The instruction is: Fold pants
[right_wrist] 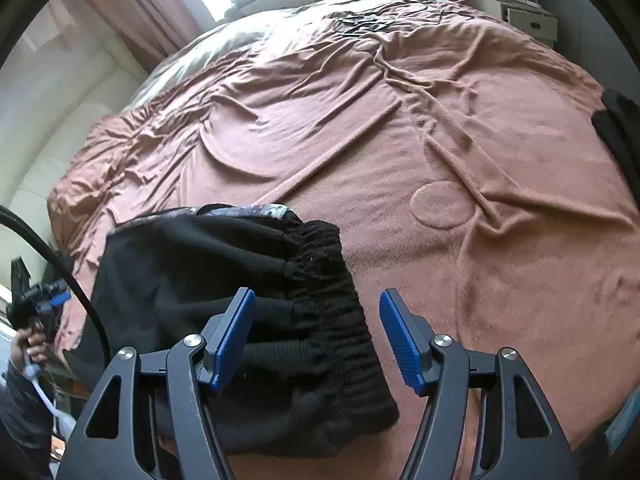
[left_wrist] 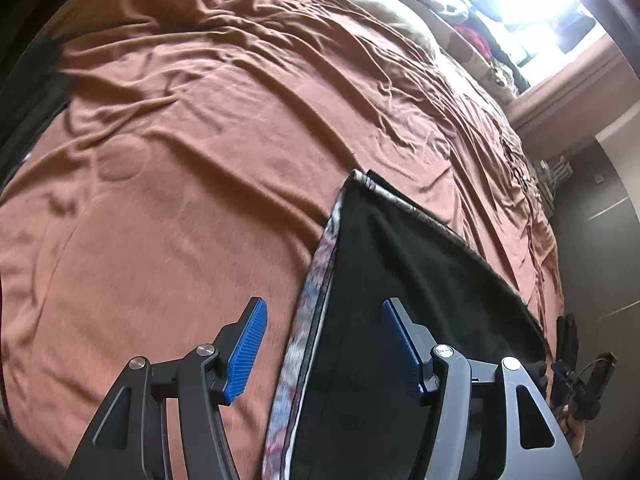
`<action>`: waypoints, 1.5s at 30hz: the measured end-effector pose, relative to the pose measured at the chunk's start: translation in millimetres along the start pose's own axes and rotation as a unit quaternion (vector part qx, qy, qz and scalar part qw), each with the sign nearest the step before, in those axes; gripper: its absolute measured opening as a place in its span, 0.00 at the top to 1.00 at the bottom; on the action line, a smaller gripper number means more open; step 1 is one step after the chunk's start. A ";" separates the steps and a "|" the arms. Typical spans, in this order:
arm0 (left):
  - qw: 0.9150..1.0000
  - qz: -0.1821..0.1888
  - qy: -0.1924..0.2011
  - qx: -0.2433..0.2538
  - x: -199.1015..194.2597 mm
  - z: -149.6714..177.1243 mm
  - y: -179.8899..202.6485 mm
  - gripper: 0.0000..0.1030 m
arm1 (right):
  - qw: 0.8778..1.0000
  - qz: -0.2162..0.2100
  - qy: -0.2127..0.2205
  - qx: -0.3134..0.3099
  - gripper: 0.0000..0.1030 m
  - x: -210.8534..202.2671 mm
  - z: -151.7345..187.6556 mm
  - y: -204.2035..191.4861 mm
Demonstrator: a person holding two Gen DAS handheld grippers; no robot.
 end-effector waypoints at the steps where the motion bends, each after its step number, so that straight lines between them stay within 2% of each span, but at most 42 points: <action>1: 1.000 -0.002 -0.002 0.005 4.2 -3.7 1.5 0.40 | 1.000 0.002 -0.003 -0.001 0.39 3.8 -2.5 -1.2; 9: 0.999 -0.012 -0.020 0.021 36.5 -31.3 3.1 0.40 | 0.999 0.030 -0.028 -0.007 0.39 39.6 -25.9 -8.2; 16: 0.999 -0.016 -0.032 0.031 61.9 -46.7 5.4 0.40 | 0.994 0.060 -0.069 -0.056 0.39 75.4 -30.7 -26.6; 17: 0.999 -0.016 -0.032 0.033 65.8 -48.7 6.3 0.40 | 0.994 0.064 -0.071 -0.058 0.42 79.5 -31.3 -26.8; 18: 0.999 -0.017 -0.033 0.036 68.5 -50.2 7.1 0.40 | 0.994 0.064 -0.069 -0.058 0.51 82.1 -32.9 -27.7; 21: 0.998 -0.020 -0.038 0.048 79.9 -55.4 13.4 0.40 | 0.994 0.060 -0.061 -0.063 0.66 83.0 -33.1 -29.3; 24: 0.997 -0.028 -0.034 0.068 86.6 -62.5 22.6 0.40 | 0.994 0.069 -0.048 -0.069 0.73 79.1 -31.7 -28.4; 29: 0.994 -0.037 -0.034 0.092 97.3 -73.0 34.5 0.40 | 0.996 0.067 -0.038 -0.052 0.77 67.1 -26.4 -19.1; 32: 0.993 -0.039 -0.044 0.103 107.0 -74.3 40.8 0.40 | 0.996 0.068 -0.038 -0.051 0.77 63.0 -23.4 -18.5; 34: 0.992 -0.039 -0.044 0.112 110.7 -74.2 45.4 0.45 | 0.996 0.072 -0.036 -0.050 0.77 60.2 -23.9 -16.7; 36: 0.991 -0.040 -0.046 0.121 113.6 -73.8 49.2 0.57 | 0.995 0.081 -0.031 -0.047 0.77 56.4 -25.1 -12.2; 38: 0.991 -0.042 -0.044 0.122 114.6 -74.5 49.9 0.61 | 0.995 0.080 -0.033 -0.041 0.77 54.8 -24.5 -8.5; 40: 0.991 -0.043 -0.044 0.116 113.8 -74.4 48.3 0.61 | 0.995 0.076 -0.042 -0.044 0.76 56.8 -23.0 -9.4; 43: 0.992 -0.040 -0.054 0.107 108.0 -69.5 45.7 0.61 | 0.995 0.074 -0.048 -0.038 0.66 54.9 -24.1 -8.6; 45: 0.992 -0.037 -0.061 0.106 100.3 -61.7 42.9 0.61 | 0.996 0.069 -0.041 -0.033 0.55 47.9 -26.9 -8.3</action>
Point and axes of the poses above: each gripper's, at about its wrist camera, not at the fingertips, and x roughly the way its jaws point, y to its right, z to its underside, the point moved 7 cm from there along x, roughly the way its jaws point, and after that the axes turned 2 degrees about -y, right-handed, at the moved point
